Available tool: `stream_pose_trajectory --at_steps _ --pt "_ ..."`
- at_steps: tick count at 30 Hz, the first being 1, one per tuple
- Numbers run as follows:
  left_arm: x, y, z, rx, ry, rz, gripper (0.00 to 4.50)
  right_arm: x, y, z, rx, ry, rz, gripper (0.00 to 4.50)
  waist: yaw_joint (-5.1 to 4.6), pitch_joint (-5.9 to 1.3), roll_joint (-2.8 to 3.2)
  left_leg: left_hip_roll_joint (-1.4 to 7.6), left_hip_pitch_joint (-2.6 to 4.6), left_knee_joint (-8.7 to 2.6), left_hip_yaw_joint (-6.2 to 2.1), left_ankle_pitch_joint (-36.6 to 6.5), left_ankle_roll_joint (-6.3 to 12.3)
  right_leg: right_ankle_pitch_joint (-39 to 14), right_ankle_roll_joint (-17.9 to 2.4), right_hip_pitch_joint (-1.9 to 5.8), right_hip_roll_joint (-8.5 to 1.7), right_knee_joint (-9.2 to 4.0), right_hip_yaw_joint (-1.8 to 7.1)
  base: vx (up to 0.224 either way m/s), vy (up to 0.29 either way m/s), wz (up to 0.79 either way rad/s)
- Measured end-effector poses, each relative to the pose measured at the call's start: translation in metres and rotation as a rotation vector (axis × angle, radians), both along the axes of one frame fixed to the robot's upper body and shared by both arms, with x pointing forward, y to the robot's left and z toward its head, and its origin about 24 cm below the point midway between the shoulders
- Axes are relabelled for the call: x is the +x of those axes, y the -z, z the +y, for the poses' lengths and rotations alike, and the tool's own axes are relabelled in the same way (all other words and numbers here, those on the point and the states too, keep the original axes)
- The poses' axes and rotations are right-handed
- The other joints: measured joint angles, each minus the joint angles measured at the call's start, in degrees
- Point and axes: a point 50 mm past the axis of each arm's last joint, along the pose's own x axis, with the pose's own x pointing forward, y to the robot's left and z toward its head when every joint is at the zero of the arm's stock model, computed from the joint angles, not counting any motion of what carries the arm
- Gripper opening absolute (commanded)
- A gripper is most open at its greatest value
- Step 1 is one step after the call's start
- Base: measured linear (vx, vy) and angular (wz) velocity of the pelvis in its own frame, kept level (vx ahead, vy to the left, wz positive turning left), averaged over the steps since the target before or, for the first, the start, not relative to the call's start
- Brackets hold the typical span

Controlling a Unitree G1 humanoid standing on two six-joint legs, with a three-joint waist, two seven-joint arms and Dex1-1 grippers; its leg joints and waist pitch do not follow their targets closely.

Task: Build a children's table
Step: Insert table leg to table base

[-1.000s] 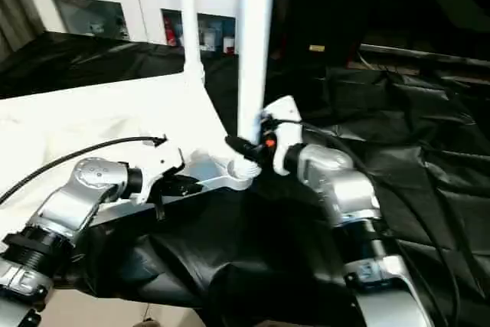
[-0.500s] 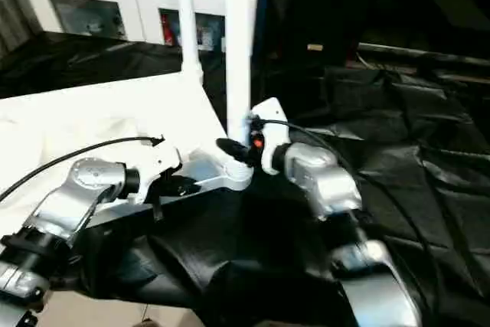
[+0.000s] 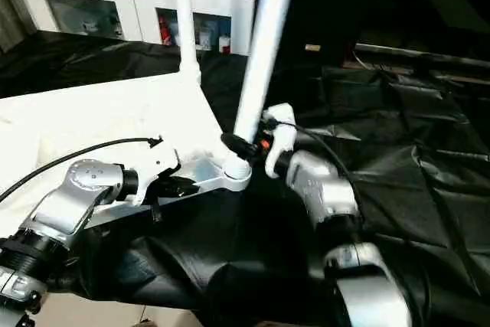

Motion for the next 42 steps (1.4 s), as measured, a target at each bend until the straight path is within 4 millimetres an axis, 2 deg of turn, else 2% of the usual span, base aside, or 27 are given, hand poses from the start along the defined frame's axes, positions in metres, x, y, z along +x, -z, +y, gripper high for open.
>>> stream_pose_trajectory --at_steps 6,12,16,23,26,33,35,42 --pt "0.000 0.001 0.001 0.001 -0.005 0.001 0.00 -0.006 0.012 -0.003 0.097 0.064 -0.005 1.90 -0.06 -0.01 0.04 0.00 0.11 0.00 -0.01 0.00 0.00 -0.01 0.01 0.09 0.00 0.00 0.00 0.000 0.000 0.00" --pt "0.000 0.003 0.001 -0.004 -0.011 0.010 0.00 -0.014 0.018 -0.006 0.097 0.077 -0.040 1.90 0.04 0.01 0.22 -0.01 0.77 -0.12 -0.02 0.00 -0.01 -0.13 0.20 0.46 0.00 -0.14 -0.01 0.000 0.000 0.00" --pt "0.000 0.003 0.001 -0.007 -0.012 0.014 0.00 -0.018 0.016 -0.005 0.046 0.058 -0.087 1.90 0.01 -0.02 0.43 -0.02 0.80 -0.22 -0.02 0.00 -0.01 -0.15 0.22 0.52 0.01 -0.21 -0.01 0.000 0.000 0.00" --pt "0.000 0.003 0.002 -0.006 -0.010 0.010 0.00 -0.018 0.008 0.001 -0.097 -0.008 -0.184 1.90 -0.05 -0.02 0.41 -0.02 0.79 -0.25 -0.02 0.00 -0.01 -0.15 0.24 0.52 0.01 -0.26 -0.02 0.000 0.000 0.00" --pt "0.000 0.003 0.002 -0.003 -0.011 0.009 0.00 -0.017 0.006 0.004 -0.163 -0.045 -0.208 1.89 -0.08 -0.03 0.33 -0.02 0.79 -0.26 -0.03 0.00 -0.01 -0.16 0.24 0.53 0.01 -0.26 -0.03 0.000 0.000 0.00" --pt "-0.003 0.003 0.005 0.012 0.002 0.007 0.00 -0.013 0.002 0.010 -0.252 -0.174 -0.223 1.89 -0.21 -0.21 -0.47 -0.02 0.80 -0.51 -0.01 0.00 -0.01 -0.19 0.28 0.53 0.01 -0.35 -0.04 0.000 0.000 0.00" --pt "-0.004 0.002 0.007 0.016 0.011 0.007 0.00 -0.013 0.001 0.010 -0.265 -0.218 -0.226 1.89 -0.22 -0.33 -0.71 -0.01 0.81 -0.73 -0.01 0.00 -0.01 -0.20 0.29 0.53 0.03 -0.51 -0.06 0.000 0.000 0.00" --pt "-0.010 -0.002 0.014 0.011 0.067 0.038 0.00 -0.013 -0.004 0.008 -0.264 -0.364 -0.233 1.89 -0.33 -0.29 -1.01 -0.01 0.82 -1.35 0.09 -0.01 -0.02 -0.19 -0.02 0.50 0.08 -0.93 -0.08 0.000 0.000 0.00"
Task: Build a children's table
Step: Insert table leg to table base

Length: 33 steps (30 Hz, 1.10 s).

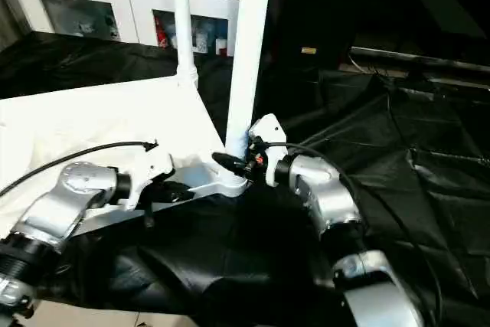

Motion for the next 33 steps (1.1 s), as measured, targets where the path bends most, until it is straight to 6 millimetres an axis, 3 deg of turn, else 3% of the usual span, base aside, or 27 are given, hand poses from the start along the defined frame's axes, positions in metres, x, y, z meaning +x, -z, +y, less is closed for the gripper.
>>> stream_pose_trajectory --at_steps 10,17,26,33 --pt "-0.006 -0.012 0.012 0.027 0.048 0.033 0.00 -0.004 -0.008 0.003 0.001 -0.173 -0.007 1.89 0.12 0.97 -1.06 0.04 0.00 -0.40 0.02 -0.01 -0.01 -0.15 -0.10 -0.07 0.00 -0.20 -0.03 0.000 0.000 0.00" --pt "-0.008 -0.014 0.012 0.034 0.031 0.029 0.00 -0.005 -0.008 0.004 0.015 -0.159 -0.021 1.89 0.11 1.22 -0.82 0.04 0.05 -0.61 0.04 0.00 -0.03 -0.25 -0.10 -0.09 0.00 -0.21 -0.04 0.000 0.000 0.00" --pt "0.007 -0.013 -0.006 0.011 -0.210 0.010 0.00 0.014 -0.004 0.018 0.073 0.255 -0.034 1.89 -0.90 1.49 -0.67 0.01 0.12 -0.53 0.00 0.03 -0.07 -0.38 0.13 -0.10 0.00 -0.19 0.00 0.000 0.000 0.00" --pt "0.018 -0.019 -0.038 0.012 -0.422 0.011 0.00 0.036 -0.009 0.036 0.074 0.541 0.008 1.89 -1.46 1.54 -0.62 -0.01 -0.04 -0.61 0.02 0.03 -0.07 -0.38 0.12 -0.29 0.00 -0.19 0.00 0.000 0.000 0.00"
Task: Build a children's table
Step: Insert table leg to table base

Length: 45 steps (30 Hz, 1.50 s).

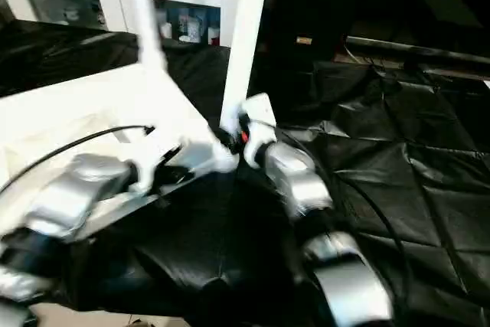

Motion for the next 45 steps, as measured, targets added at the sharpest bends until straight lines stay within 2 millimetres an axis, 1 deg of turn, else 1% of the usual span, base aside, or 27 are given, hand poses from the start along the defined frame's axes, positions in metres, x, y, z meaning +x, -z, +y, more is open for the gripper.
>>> stream_pose_trajectory --at_steps 2,5,8,17,18,19,21,22,23,24,26,27,28,30,31,32,33,34,35,37,38,40,43,45 --pt "0.002 -0.002 -0.008 0.006 -0.043 -0.003 0.00 0.004 -0.002 0.003 -0.012 0.061 0.007 1.89 -0.06 0.00 0.00 -0.02 -0.07 -0.07 0.02 0.00 0.00 0.05 -0.08 -0.17 0.00 -0.02 0.00 0.000 0.000 0.00" --pt "0.002 -0.003 -0.011 0.007 -0.062 -0.005 0.00 0.006 -0.004 0.008 -0.012 0.077 0.011 1.89 -0.10 -0.01 0.00 -0.03 -0.10 -0.33 0.07 -0.01 -0.01 0.00 -0.23 -0.18 0.01 -0.02 -0.01 0.000 0.000 0.00" --pt "0.003 -0.003 -0.012 0.013 -0.074 -0.002 0.00 0.007 -0.004 0.011 -0.016 0.077 0.016 1.89 -0.12 0.00 0.01 -0.03 -0.09 -0.36 0.07 -0.01 -0.02 -0.01 -0.24 -0.18 0.04 -0.01 -0.03 0.000 0.000 0.00" --pt "0.004 -0.005 -0.007 0.032 -0.091 0.005 0.00 0.008 -0.006 0.015 -0.038 0.059 0.020 1.89 -0.59 0.00 0.02 -0.02 -0.03 -0.33 0.12 -0.01 -0.01 -0.04 -0.18 -0.18 0.03 -0.01 0.01 0.000 0.000 0.00" --pt "0.003 -0.005 -0.007 0.031 -0.091 0.005 0.00 0.008 -0.006 0.015 -0.033 0.055 0.022 2.24 -0.61 0.01 0.03 -0.02 -0.03 -0.33 0.12 -0.01 -0.01 -0.03 -0.18 -0.18 0.03 -0.01 0.02 0.000 0.000 0.00" --pt "0.003 -0.005 -0.007 0.031 -0.091 0.006 0.00 0.009 -0.006 0.015 -0.026 0.052 0.025 2.24 -0.63 0.01 0.03 -0.02 -0.03 -0.33 0.13 -0.01 -0.01 -0.03 -0.18 -0.18 0.03 -0.01 0.02 0.000 0.000 0.00" --pt "0.003 -0.005 -0.007 0.027 -0.087 0.006 0.00 0.009 -0.006 0.014 -0.010 0.046 0.030 2.62 -0.60 0.03 0.07 -0.02 -0.04 -0.34 0.13 -0.01 -0.01 -0.02 -0.21 -0.19 0.03 -0.01 0.02 0.000 0.000 0.00" --pt "0.003 -0.005 -0.007 0.026 -0.084 0.006 0.00 0.009 -0.007 0.014 -0.007 0.041 0.031 2.64 -0.59 0.04 0.09 -0.02 -0.06 -0.34 0.13 -0.01 -0.01 0.02 -0.27 -0.20 0.03 -0.01 0.02 0.000 0.000 0.00" --pt "0.004 -0.006 -0.007 0.024 -0.077 0.000 0.00 0.008 0.001 0.012 -0.013 0.043 0.066 2.65 -0.42 0.06 0.10 -0.02 -0.09 -0.36 0.12 -0.01 -0.01 0.02 -0.29 -0.21 0.03 -0.02 0.01 0.000 0.000 0.00" --pt "0.004 -0.006 -0.007 0.022 -0.071 0.001 0.00 0.007 0.004 0.010 0.002 0.045 0.073 2.65 -0.28 0.13 0.22 -0.02 -0.09 -0.32 0.12 -0.01 -0.01 0.03 -0.31 -0.33 0.03 -0.02 0.00 0.000 0.000 0.00" --pt "0.004 -0.008 -0.006 0.020 -0.045 -0.013 0.00 0.008 0.000 0.006 0.014 0.017 0.058 2.99 -0.17 0.29 0.47 -0.02 -0.22 -0.32 0.14 -0.01 -0.01 0.08 -0.38 -0.42 0.02 -0.02 0.01 0.000 0.000 0.00" --pt "0.004 -0.008 -0.006 0.018 -0.038 -0.017 0.00 0.007 0.000 0.004 0.015 0.004 0.054 3.09 -0.07 0.31 0.50 -0.02 -0.27 -0.31 0.14 0.00 -0.01 0.08 -0.38 -0.47 0.02 -0.02 -0.03 0.000 0.000 0.00" --pt "0.004 -0.009 -0.006 0.013 -0.026 -0.019 0.00 0.007 -0.001 0.002 0.020 -0.007 0.052 3.12 0.02 0.34 0.55 -0.02 -0.30 -0.32 0.14 0.00 -0.01 0.08 -0.38 -0.52 0.03 -0.02 -0.05 0.000 0.000 0.00" --pt "0.004 -0.010 -0.006 0.010 -0.010 -0.030 0.00 0.003 0.006 -0.002 0.028 -0.021 0.075 3.20 0.16 0.45 0.71 -0.02 -0.42 -0.30 0.14 0.00 0.00 0.08 -0.39 -0.68 0.03 -0.01 -0.05 0.000 0.000 0.00" --pt "0.004 -0.011 -0.005 0.010 0.005 -0.038 0.00 0.002 0.007 -0.007 0.026 -0.030 0.075 3.31 0.22 0.50 0.79 -0.03 -0.56 -0.28 0.14 0.01 0.00 0.09 -0.40 -0.81 0.03 0.00 -0.05 0.000 0.000 0.00" --pt "0.003 -0.011 -0.002 0.006 0.026 -0.044 0.00 -0.001 0.009 -0.013 0.025 -0.062 0.072 3.44 0.34 0.53 0.85 -0.04 -0.89 -0.23 0.14 0.01 0.01 0.09 -0.41 -1.01 0.03 0.03 -0.05 0.000 0.000 0.00" --pt "0.004 -0.012 0.000 0.006 0.035 -0.052 0.00 -0.002 0.009 -0.015 0.019 -0.086 0.072 3.44 0.42 0.54 0.86 -0.05 -0.95 -0.14 0.14 0.06 0.08 0.11 -0.43 -1.24 0.03 0.11 -0.06 0.000 0.000 0.00" --pt "0.003 -0.013 0.001 0.006 0.049 -0.060 0.00 -0.004 0.008 -0.019 0.011 -0.107 0.063 3.59 0.54 0.57 0.90 -0.03 -1.10 -0.03 0.13 0.16 0.25 0.12 -0.44 -1.37 0.05 0.14 -0.09 0.000 0.000 0.00" --pt "0.002 -0.012 0.005 0.001 0.076 -0.064 0.00 -0.008 0.008 -0.025 -0.009 -0.149 0.051 3.65 0.72 0.63 1.00 -0.03 -1.11 0.05 0.13 0.19 0.35 0.12 -0.45 -1.36 0.06 0.15 -0.10 0.000 0.000 0.00" --pt "0.000 -0.012 0.010 0.006 0.111 -0.070 0.00 -0.012 0.008 -0.030 -0.027 -0.205 0.045 3.65 1.07 0.66 1.05 -0.02 -1.12 0.10 0.13 0.19 0.36 0.13 -0.46 -1.36 0.06 0.15 -0.10 0.000 0.000 0.00" --pt "-0.002 -0.012 0.014 -0.001 0.153 -0.075 0.00 -0.017 0.006 -0.036 -0.052 -0.252 0.026 3.65 1.45 0.70 1.12 -0.02 -1.11 0.13 0.13 0.18 0.37 0.13 -0.46 -1.34 0.06 0.14 -0.09 0.000 0.000 0.00" --pt "-0.007 -0.009 0.017 -0.021 0.206 -0.066 0.00 -0.020 0.003 -0.044 -0.078 -0.305 0.006 3.65 1.72 0.75 1.19 -0.02 -1.11 0.20 0.14 0.16 0.39 0.14 -0.47 -1.32 0.05 0.19 -0.08 0.000 0.000 0.00" --pt "-0.011 -0.009 0.021 -0.022 0.270 -0.063 0.00 -0.027 -0.004 -0.044 -0.106 -0.390 -0.027 3.65 2.28 0.78 1.25 0.00 -1.10 0.36 0.14 0.16 0.34 0.16 -0.49 -1.28 0.03 0.34 -0.08 0.000 0.000 0.00" --pt "-0.015 -0.007 0.023 -0.040 0.320 -0.046 0.00 -0.034 -0.007 -0.052 -0.134 -0.453 -0.031 3.65 2.73 0.78 1.29 0.00 -1.09 0.44 0.14 0.07 0.21 0.18 -0.49 -1.21 -0.01 0.35 -0.05 0.000 0.000 0.00"
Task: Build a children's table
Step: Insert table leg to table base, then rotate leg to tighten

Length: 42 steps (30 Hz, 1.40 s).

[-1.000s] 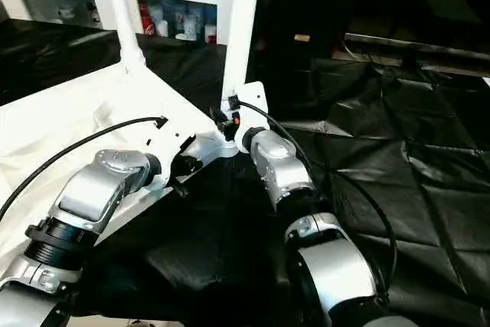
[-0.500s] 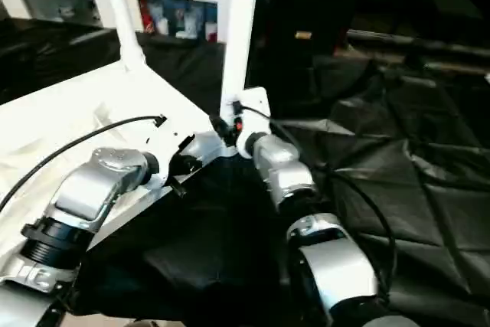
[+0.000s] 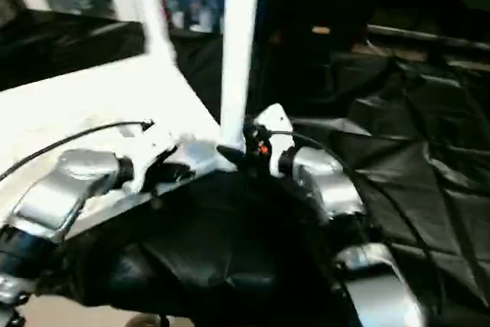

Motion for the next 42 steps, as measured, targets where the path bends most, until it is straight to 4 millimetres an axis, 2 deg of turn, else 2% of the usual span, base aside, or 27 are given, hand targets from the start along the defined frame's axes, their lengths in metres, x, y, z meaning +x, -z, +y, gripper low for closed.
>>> stream_pose_trajectory --at_steps 7,8,17,28,34,36,38,42 --pt "-0.008 0.003 0.009 0.001 0.091 0.021 0.00 -0.014 -0.003 -0.009 -0.035 -0.147 0.027 3.65 0.44 -0.01 -0.03 0.04 0.06 0.33 0.00 0.02 -0.04 0.06 -0.02 0.01 -0.01 0.44 0.02 0.000 0.000 0.00" --pt "-0.008 0.002 0.010 0.003 0.097 0.020 0.00 -0.014 -0.003 -0.009 -0.039 -0.153 0.025 3.40 0.45 -0.01 -0.02 0.05 0.06 0.44 0.00 0.02 -0.05 0.06 -0.02 0.00 -0.01 0.55 0.03 0.000 0.000 0.00" --pt "-0.011 0.007 0.010 0.000 0.114 0.025 0.00 -0.014 0.004 -0.004 -0.104 -0.163 0.015 2.76 0.33 -0.04 -0.07 0.08 0.04 0.96 -0.01 0.02 -0.05 0.14 -0.02 0.02 -0.05 0.88 0.08 0.000 0.000 0.00" --pt "-0.009 0.011 0.010 -0.004 0.097 0.023 0.00 -0.013 0.009 -0.002 -0.096 -0.130 0.019 2.70 0.27 -0.07 -0.08 0.08 0.11 1.09 -0.01 0.03 -0.05 0.25 -0.05 0.11 -0.04 0.96 0.10 0.000 0.000 0.00" --pt "0.011 0.016 -0.009 -0.014 -0.055 -0.011 0.00 -0.001 0.022 0.007 0.009 0.166 0.063 2.69 0.19 -0.10 -0.07 0.07 0.30 1.33 -0.05 0.15 -0.01 0.46 0.01 0.63 -0.06 0.84 0.15 0.000 0.000 0.00" --pt "0.016 0.019 -0.017 -0.016 -0.114 -0.007 0.00 0.004 0.026 0.013 0.031 0.277 0.084 2.69 0.02 -0.14 -0.02 0.07 0.95 1.32 -0.05 0.14 -0.01 0.27 0.32 1.13 -0.06 0.77 0.15 0.000 0.000 0.00" --pt "0.022 0.021 -0.027 -0.019 -0.185 -0.012 0.00 0.012 0.027 0.022 0.048 0.401 0.100 2.69 -0.22 -0.18 0.02 0.04 1.13 1.32 -0.11 0.14 -0.01 0.26 0.35 1.29 -0.07 0.74 0.14 0.000 0.000 0.00" --pt "0.026 0.024 -0.039 -0.025 -0.253 -0.010 0.00 0.020 0.029 0.031 0.044 0.509 0.114 2.69 -0.61 -0.39 0.24 -0.01 1.21 1.29 -0.22 0.14 -0.01 0.26 0.35 1.50 -0.07 0.59 0.11 0.000 0.000 0.00"
